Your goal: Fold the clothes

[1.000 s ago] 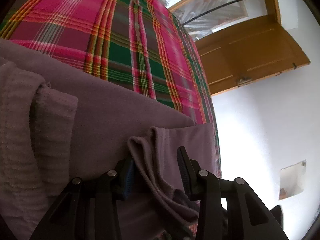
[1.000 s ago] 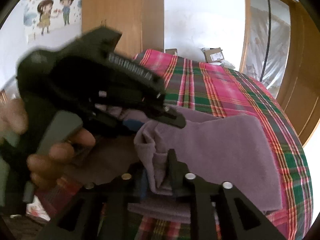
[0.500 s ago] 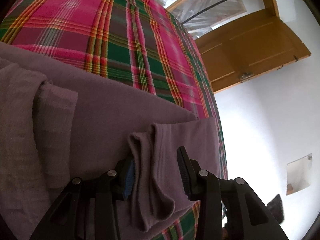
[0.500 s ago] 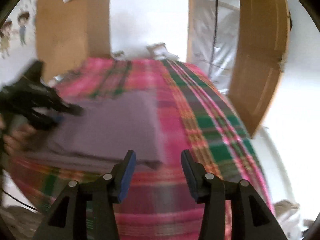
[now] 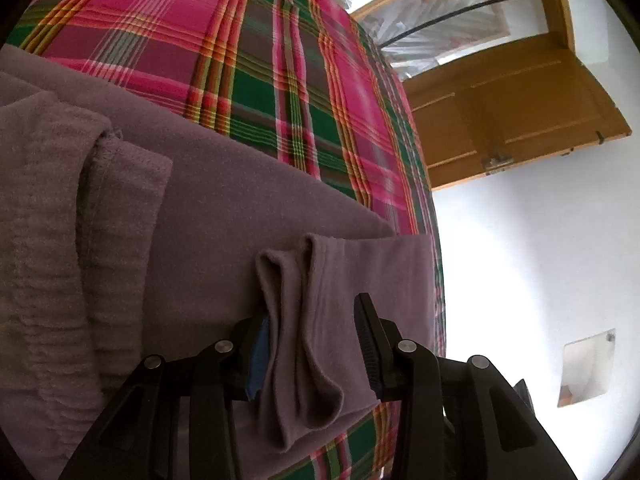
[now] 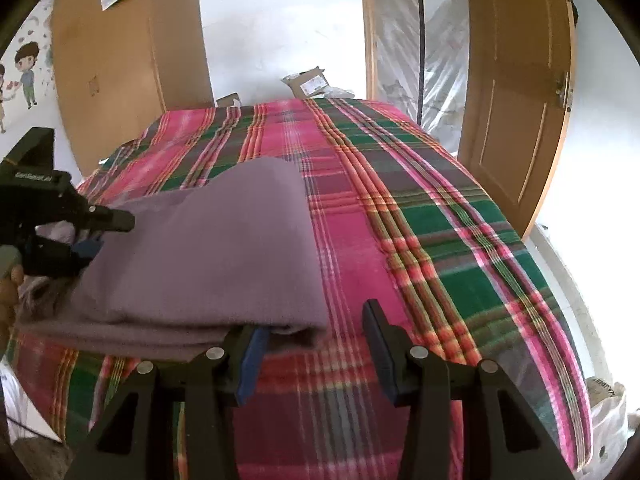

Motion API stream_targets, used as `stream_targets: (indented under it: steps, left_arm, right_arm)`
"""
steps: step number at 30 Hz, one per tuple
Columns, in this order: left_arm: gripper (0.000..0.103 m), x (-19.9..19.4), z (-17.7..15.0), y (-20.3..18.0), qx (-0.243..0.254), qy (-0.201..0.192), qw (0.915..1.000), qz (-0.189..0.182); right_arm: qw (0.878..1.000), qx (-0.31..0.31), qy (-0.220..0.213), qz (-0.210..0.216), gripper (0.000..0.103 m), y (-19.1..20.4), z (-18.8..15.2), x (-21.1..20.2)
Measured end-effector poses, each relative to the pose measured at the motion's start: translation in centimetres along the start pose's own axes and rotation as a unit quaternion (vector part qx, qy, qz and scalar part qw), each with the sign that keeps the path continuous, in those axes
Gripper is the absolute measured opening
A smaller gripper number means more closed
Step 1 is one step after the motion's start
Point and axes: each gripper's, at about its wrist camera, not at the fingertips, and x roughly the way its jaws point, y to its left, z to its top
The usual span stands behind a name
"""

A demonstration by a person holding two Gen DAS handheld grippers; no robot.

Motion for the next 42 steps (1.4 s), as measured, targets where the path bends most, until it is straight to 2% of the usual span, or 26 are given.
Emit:
stream_targets:
  steps: [5,7,11,15,19,30,35,40,42]
  left_arm:
    - [0.041,0.9,0.2,-0.2,-0.001,0.0,1.0,-0.001]
    - [0.041,-0.1,-0.1,0.2,-0.003,0.001,1.0,-0.002]
    - [0.041,0.6,0.3,0.1,-0.001,-0.001,1.0,-0.001]
    - [0.041,0.8,0.4,0.4,-0.007,-0.002,1.0,-0.006]
    - [0.041,0.5,0.3,0.3,-0.004,-0.003,1.0,-0.003]
    - [0.041,0.6,0.5,0.7,-0.005,-0.002,0.9999,-0.012]
    - [0.04,0.4,0.6,1.0,-0.007,-0.001,0.9998,-0.018]
    - [0.04,-0.4,0.4,1.3,-0.01,0.001,0.9998,-0.019]
    - [0.04,-0.7,0.3,1.1,-0.008,-0.002,0.9999,-0.013]
  right_arm:
    - [0.999,-0.002,-0.027,-0.034,0.049,0.0,0.0,-1.2]
    - [0.999,0.017,-0.027,-0.032,0.049,-0.8,-0.2,-1.7]
    - [0.998,0.044,-0.03,-0.015,0.049,-1.6,0.1,-1.8]
    - [1.0,0.021,-0.017,0.004,0.049,-0.3,0.3,-0.6]
    - [1.0,-0.001,-0.009,0.0,0.049,0.6,-0.1,-0.1]
    - [0.998,0.019,-0.003,-0.056,0.049,-1.6,-0.5,-0.5]
    - [0.998,-0.001,0.001,-0.056,0.05,-2.0,-0.9,-1.0]
    - [0.998,-0.038,0.04,-0.034,0.05,-2.0,-0.2,-2.1]
    - [0.998,-0.039,0.035,-0.019,0.043,-2.2,0.4,-2.8]
